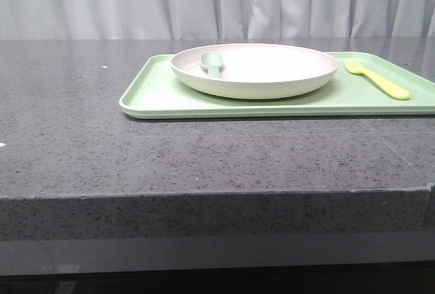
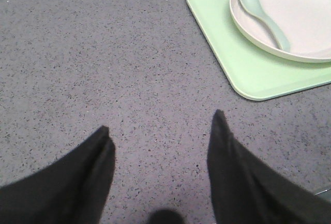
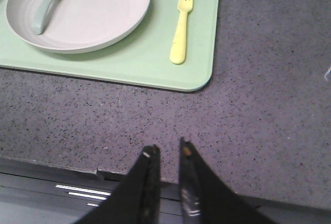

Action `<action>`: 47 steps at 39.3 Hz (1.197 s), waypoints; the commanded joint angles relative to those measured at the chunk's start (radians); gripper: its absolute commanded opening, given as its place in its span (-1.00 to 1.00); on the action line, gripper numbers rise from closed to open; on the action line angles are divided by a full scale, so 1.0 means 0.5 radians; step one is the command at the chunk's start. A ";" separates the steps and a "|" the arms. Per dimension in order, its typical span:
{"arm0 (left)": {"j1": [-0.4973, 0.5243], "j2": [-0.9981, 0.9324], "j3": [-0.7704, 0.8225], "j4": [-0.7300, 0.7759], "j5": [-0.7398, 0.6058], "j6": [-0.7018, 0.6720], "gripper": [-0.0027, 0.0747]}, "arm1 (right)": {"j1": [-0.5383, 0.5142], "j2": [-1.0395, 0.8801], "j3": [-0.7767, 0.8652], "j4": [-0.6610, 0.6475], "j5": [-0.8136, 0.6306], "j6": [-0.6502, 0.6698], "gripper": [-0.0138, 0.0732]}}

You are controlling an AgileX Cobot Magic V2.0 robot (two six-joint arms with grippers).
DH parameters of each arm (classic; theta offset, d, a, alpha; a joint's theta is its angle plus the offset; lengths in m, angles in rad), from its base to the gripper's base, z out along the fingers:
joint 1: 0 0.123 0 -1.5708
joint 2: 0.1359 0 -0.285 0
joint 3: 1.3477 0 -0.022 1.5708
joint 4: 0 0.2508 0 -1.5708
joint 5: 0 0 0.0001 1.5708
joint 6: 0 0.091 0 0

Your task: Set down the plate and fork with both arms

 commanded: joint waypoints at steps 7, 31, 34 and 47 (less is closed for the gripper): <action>0.003 0.000 -0.047 -0.030 -0.151 -0.001 -0.93 | 0.000 0.007 -0.049 0.004 -0.094 -0.011 -0.84; 0.079 -0.211 0.141 -0.040 -0.304 -0.001 -0.98 | 0.000 0.007 -0.049 0.004 -0.033 -0.011 -0.84; 0.180 -0.359 0.282 -0.016 -0.419 -0.001 -0.98 | 0.000 0.007 -0.049 0.004 -0.033 -0.011 -0.84; 0.434 -1.100 1.181 -0.012 -1.203 -0.001 -0.98 | 0.000 0.007 -0.049 0.004 -0.033 -0.011 -0.84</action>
